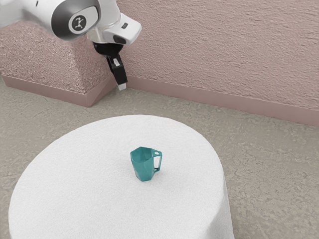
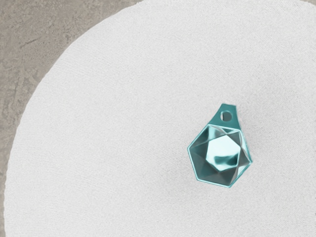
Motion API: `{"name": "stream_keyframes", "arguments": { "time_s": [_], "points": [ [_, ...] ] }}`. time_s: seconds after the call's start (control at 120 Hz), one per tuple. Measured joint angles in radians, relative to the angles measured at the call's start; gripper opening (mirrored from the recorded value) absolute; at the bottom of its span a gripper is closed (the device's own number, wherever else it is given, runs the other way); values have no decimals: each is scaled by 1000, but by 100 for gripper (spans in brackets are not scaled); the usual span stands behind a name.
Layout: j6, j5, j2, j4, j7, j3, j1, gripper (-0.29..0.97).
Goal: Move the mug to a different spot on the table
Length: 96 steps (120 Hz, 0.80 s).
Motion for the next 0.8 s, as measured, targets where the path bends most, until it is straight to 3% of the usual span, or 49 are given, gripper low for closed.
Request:
{"name": "stream_keyframes", "arguments": {
  "time_s": [0.083,0.208,0.35,0.533,0.8],
  "points": [
    [0,0,24,11,8,-10,-23,68],
    [0,1,152,17,19,-16,-61,68],
    [0,22,265,37,28,-17,-23,68],
    [0,38,406,74,42,-16,-69,68],
    [-1,16,489,60,58,-13,-105,68]
  ]
}}
